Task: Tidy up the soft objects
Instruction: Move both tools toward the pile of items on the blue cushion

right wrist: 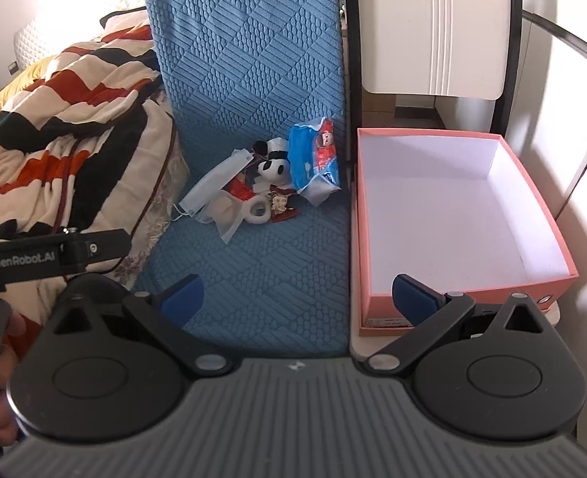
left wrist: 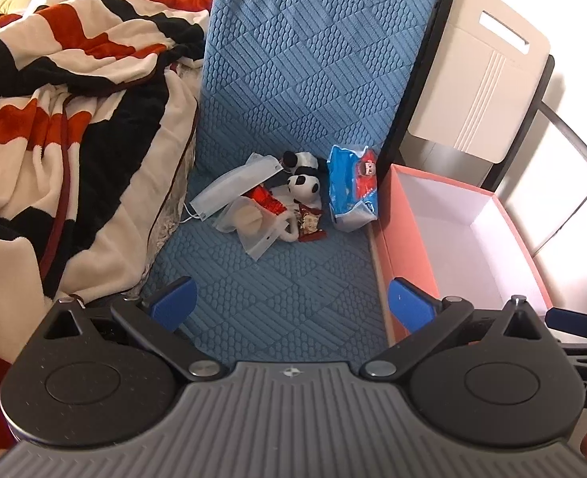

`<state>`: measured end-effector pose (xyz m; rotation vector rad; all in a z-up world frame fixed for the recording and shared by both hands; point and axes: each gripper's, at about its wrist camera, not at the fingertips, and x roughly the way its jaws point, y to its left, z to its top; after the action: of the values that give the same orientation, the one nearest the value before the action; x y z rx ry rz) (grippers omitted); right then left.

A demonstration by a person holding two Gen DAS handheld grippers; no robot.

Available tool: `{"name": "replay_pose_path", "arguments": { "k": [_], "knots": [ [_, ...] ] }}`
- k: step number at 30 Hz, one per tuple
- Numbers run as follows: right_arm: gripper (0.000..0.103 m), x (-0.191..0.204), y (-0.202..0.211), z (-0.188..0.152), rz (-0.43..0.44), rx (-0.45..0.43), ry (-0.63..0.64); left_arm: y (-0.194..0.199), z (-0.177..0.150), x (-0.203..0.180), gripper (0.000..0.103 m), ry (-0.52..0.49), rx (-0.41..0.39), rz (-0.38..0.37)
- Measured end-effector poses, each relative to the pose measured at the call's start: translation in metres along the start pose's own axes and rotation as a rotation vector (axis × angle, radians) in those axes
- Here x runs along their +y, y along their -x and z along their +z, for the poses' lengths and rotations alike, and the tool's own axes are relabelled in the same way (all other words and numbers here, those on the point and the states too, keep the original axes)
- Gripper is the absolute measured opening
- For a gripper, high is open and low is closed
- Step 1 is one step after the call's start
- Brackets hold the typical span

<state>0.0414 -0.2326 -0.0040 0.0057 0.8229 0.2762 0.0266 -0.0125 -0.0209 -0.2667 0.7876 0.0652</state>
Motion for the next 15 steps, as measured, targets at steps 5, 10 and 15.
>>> {"name": "replay_pose_path", "arguments": {
  "k": [5,10,15],
  "knots": [
    [0.103,0.002,-0.002,-0.002,-0.018,0.008,-0.019,0.000,0.002,0.009,0.103,0.005,-0.004,-0.006],
    [0.103,0.004,-0.006,-0.006,-0.020,0.017,-0.027,-0.008,0.005,0.017,0.103,-0.007,0.003,0.007],
    [0.103,0.002,-0.011,-0.008,-0.033,0.032,-0.041,-0.020,0.004,0.016,0.103,-0.018,0.030,0.005]
  ]
}}
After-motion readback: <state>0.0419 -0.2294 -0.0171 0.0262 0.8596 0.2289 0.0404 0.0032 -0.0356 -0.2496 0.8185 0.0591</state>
